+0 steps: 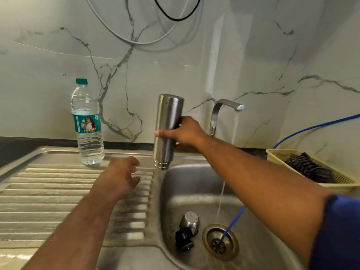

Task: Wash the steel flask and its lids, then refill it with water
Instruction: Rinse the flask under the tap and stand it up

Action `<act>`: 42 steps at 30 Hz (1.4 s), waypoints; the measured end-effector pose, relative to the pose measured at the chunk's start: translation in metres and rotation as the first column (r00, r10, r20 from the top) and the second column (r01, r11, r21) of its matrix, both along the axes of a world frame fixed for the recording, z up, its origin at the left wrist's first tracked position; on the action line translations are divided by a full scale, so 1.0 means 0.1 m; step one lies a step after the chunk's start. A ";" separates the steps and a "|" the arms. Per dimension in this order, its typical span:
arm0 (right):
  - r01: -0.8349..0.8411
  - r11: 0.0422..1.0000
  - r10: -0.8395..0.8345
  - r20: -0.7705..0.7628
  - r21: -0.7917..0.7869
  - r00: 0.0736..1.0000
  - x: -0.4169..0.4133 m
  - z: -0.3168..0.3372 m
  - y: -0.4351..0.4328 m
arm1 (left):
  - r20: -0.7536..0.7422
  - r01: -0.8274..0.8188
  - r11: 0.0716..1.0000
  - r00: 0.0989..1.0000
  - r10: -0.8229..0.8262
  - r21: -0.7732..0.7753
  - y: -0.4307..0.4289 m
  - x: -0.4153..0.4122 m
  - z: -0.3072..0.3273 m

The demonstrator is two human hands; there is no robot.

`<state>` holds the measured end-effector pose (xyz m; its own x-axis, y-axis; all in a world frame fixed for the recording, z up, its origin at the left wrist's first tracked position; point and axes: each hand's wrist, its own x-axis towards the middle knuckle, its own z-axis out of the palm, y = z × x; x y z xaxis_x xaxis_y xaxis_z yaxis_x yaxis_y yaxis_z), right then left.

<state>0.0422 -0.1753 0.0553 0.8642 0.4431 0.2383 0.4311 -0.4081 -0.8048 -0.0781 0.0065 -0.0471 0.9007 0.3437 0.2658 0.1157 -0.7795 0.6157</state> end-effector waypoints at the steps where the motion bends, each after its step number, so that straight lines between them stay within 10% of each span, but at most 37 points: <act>1: 0.007 1.000 -0.007 0.007 -0.012 1.000 0.06 -0.01 0.17 | -0.003 -0.017 1.000 1.000 0.017 0.008 0.03 0.02 -0.01; 31: 0.094 0.981 -0.086 0.055 -0.167 0.995 0.03 -0.33 0.33 | -0.029 -0.078 0.985 0.996 0.084 0.156 -0.11 0.05 0.06; 42: -0.187 0.721 0.271 0.022 -0.667 0.962 -0.53 -1.30 -0.71 | 0.049 0.055 0.997 0.997 -0.058 0.056 -0.43 -0.05 0.09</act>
